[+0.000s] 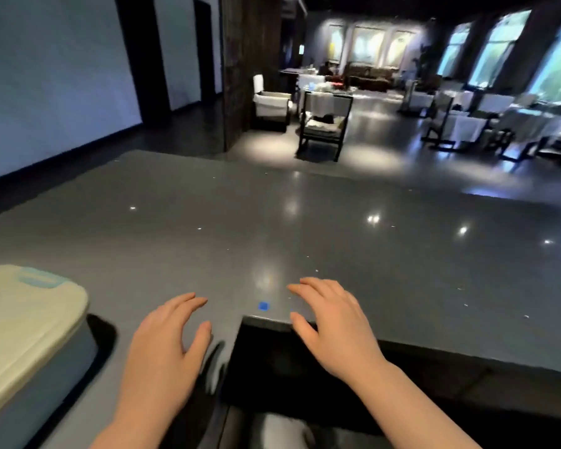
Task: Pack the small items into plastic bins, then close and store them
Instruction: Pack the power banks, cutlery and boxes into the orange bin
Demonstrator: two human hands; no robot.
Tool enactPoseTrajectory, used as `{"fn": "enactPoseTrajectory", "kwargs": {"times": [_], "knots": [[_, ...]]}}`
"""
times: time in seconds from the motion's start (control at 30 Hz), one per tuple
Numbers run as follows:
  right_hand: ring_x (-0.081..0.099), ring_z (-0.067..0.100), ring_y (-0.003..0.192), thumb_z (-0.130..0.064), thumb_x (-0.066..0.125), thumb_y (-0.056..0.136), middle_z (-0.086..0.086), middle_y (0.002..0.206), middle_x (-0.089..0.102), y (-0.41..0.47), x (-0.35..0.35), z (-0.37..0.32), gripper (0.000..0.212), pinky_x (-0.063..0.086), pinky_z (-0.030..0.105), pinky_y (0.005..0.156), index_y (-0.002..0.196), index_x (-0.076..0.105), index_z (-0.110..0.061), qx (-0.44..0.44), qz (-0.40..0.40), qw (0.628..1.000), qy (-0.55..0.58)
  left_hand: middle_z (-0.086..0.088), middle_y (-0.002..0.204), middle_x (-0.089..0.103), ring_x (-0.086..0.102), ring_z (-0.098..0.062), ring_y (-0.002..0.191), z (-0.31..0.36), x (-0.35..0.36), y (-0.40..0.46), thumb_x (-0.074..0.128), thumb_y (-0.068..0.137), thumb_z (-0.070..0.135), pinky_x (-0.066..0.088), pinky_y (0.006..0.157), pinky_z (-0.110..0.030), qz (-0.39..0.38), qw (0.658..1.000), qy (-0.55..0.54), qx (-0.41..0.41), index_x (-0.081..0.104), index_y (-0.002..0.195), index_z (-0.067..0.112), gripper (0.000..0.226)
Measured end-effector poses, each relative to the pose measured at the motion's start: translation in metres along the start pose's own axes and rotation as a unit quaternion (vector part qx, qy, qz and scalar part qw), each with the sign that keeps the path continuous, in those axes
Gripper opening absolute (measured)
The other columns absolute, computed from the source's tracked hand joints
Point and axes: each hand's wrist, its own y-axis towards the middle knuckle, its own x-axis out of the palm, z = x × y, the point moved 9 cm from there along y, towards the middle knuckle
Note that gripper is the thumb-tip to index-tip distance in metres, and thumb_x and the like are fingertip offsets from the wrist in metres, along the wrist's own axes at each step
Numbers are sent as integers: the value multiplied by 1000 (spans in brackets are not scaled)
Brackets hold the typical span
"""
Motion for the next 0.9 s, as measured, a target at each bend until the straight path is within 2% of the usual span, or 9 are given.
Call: {"fn": "enactPoseTrajectory", "kwargs": {"times": [0.1,0.2,0.33,0.53,0.67,0.9], "knots": [[31,7,133,-41,49,94,-15,143,41,-53,-56,76,43,24,26,109,136,47,-33,99,38,993,-54,6,127,59,51,-17,120,93,59,2,65,86,23,37,102,-35,-66,991,-45,107,64,117,23,31],[36,10,132,-41,52,92,-12,142,44,-110,-108,140,43,30,27,108,134,51,-32,179,67,977,-90,10,126,57,51,-15,119,186,110,-13,64,86,28,38,103,-34,-114,968,-60,215,64,116,26,31],[40,12,130,-42,55,91,-10,140,47,-207,-171,222,43,32,28,106,132,54,-30,294,105,941,-128,18,132,49,42,-6,126,297,177,-56,54,91,39,29,106,-26,-181,929,-79,313,57,123,33,33],[38,10,130,-43,54,90,-14,140,46,-357,-257,333,44,34,28,105,133,51,-33,422,137,880,-170,20,126,52,45,-6,123,461,257,-140,56,90,37,31,103,-26,-233,883,-145,381,59,119,34,30],[39,11,128,-42,53,90,-14,138,47,-431,-295,387,43,33,28,104,132,52,-33,466,142,852,-194,16,126,55,47,-8,120,560,308,-202,56,89,35,34,103,-28,-269,845,-169,429,61,118,31,30],[39,9,127,-44,51,90,-16,137,45,-520,-320,480,43,28,23,99,132,49,-37,554,124,804,-179,18,127,54,46,-4,120,665,392,-262,57,89,37,34,102,-26,-344,791,-177,475,59,118,34,30]]}}
